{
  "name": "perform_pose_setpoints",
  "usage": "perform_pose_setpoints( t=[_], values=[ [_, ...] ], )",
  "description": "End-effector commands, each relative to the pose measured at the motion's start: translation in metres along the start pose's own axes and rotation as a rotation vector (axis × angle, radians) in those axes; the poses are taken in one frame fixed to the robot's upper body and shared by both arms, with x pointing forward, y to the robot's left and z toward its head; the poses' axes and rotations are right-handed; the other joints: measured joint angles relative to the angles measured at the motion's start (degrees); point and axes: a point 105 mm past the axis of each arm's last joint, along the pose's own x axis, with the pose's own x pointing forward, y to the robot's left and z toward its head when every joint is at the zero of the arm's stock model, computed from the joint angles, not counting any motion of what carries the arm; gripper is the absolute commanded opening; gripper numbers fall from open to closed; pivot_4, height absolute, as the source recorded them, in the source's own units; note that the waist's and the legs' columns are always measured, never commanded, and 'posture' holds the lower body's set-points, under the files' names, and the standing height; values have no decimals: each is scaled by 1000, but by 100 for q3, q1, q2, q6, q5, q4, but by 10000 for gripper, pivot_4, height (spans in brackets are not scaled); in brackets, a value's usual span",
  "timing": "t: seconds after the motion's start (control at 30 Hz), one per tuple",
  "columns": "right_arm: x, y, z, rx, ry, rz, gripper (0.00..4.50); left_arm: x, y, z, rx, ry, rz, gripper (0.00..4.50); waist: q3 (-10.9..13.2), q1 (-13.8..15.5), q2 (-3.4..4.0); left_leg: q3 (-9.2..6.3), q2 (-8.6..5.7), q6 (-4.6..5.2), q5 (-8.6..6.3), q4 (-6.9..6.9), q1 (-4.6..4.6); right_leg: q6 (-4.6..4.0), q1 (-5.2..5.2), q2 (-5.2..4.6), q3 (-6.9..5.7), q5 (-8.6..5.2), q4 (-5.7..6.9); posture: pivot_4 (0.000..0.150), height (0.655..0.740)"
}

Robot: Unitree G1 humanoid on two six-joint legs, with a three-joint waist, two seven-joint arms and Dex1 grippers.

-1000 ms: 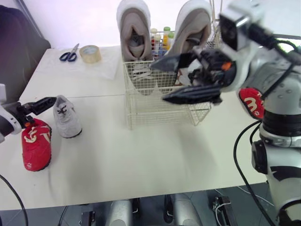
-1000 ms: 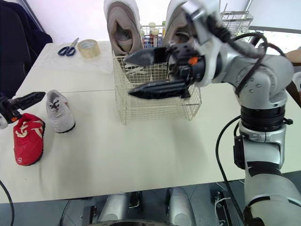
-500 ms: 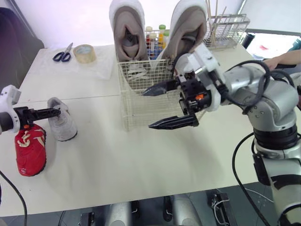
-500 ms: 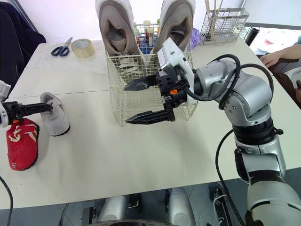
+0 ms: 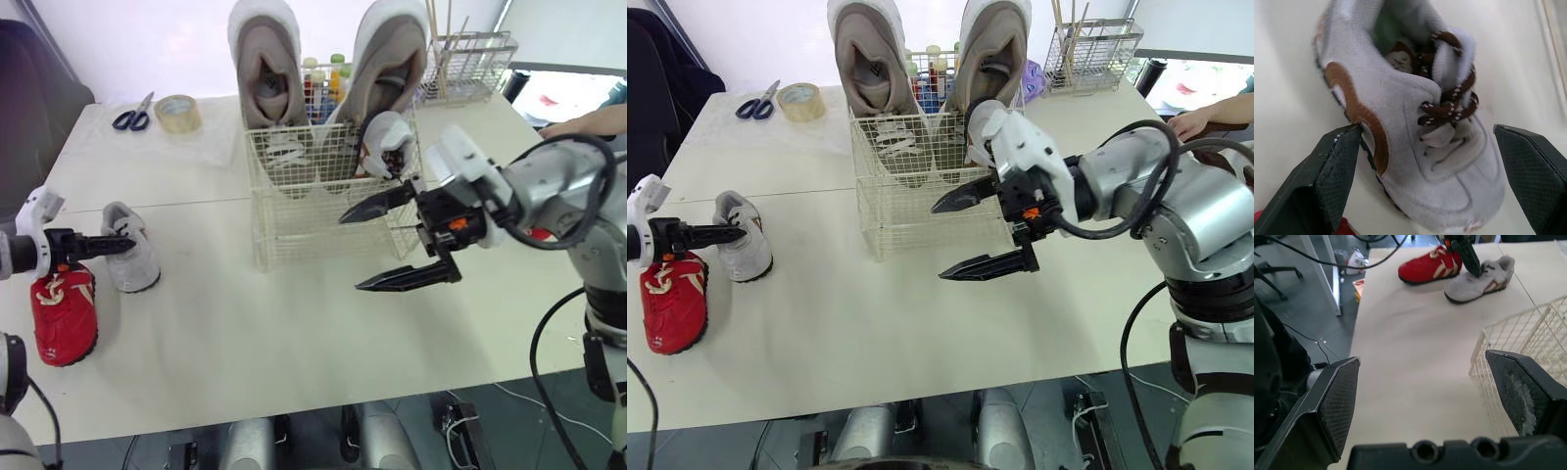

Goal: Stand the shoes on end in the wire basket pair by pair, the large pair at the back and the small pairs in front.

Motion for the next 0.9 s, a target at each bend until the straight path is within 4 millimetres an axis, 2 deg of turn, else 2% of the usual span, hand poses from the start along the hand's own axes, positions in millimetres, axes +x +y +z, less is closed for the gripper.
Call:
perform_pose_setpoints(
  t=[0.03,0.1,0.33,0.63,0.7,0.77,0.83,0.9],
  values=[
    [1,-3,4,-61,11,-30,44847,14,11,-19,-67,28,40,42398,-10,16,17,-2,0,0,0,3,1,0,1,-3,0,0,2,1500,7400],
    [1,-5,4,-65,12,-37,45000,18,13,-23,-71,23,39,36143,-21,19,35,-6,-1,1,-1,9,3,-2,3,-13,-1,-1,2,1500,7400],
    [-1,-10,1,-71,37,-67,45000,19,12,-14,-97,-52,31,1826,-23,7,38,-9,-6,23,-32,53,2,-19,10,-31,-7,-11,1,1500,7400],
    [-3,-19,1,-76,23,-102,45000,2,9,13,-125,-227,9,1826,-23,-5,32,-2,-18,38,-41,65,-1,-5,14,-50,-11,-3,1,1500,7400],
    [-4,-22,2,-81,22,-114,45000,-4,4,27,-90,-300,-2,1826,-21,-9,27,-2,-17,37,-41,65,-2,-4,13,-50,-12,-2,2,1500,7400],
    [-11,-27,2,-87,24,-149,45000,-18,-6,52,1,-446,-7,1826,-19,-9,17,-2,-16,30,-36,65,-6,-2,14,-49,-12,-1,3,1500,7400],
    [-22,-35,5,-88,18,-204,45000,-44,-24,81,147,-668,15,1826,-17,-8,8,-3,-17,13,-26,65,-9,-2,16,-52,-13,-1,3,1500,7400],
    [-33,-39,8,-79,5,-248,45000,-68,-46,94,186,-817,-13,1826,-9,-1,-16,-4,-18,3,-20,65,-11,-3,17,-62,-8,-1,1,1500,7400]
  ],
)
